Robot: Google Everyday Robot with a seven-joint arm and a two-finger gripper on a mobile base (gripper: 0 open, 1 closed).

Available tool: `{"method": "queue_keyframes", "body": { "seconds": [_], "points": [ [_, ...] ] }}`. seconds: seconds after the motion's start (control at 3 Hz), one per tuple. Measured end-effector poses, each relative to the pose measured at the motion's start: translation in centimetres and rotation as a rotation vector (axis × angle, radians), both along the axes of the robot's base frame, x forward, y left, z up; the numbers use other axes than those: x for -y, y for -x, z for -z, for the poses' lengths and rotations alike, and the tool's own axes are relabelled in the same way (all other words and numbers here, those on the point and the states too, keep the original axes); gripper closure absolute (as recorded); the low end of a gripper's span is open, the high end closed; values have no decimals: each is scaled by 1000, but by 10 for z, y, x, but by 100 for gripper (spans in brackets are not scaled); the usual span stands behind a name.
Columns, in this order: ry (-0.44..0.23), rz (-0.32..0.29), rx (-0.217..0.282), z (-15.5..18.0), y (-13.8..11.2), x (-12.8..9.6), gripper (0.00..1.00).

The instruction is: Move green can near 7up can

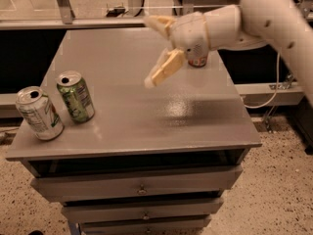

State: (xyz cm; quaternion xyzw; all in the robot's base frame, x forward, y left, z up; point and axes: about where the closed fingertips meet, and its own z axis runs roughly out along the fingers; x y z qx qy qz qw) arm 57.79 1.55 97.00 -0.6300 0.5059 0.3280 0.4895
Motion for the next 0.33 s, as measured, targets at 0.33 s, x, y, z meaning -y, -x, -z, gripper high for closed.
{"method": "queue_keyframes", "body": {
  "seconds": [0.33],
  "points": [
    [-39,240,85,-33,-6,71,0]
  ]
}}
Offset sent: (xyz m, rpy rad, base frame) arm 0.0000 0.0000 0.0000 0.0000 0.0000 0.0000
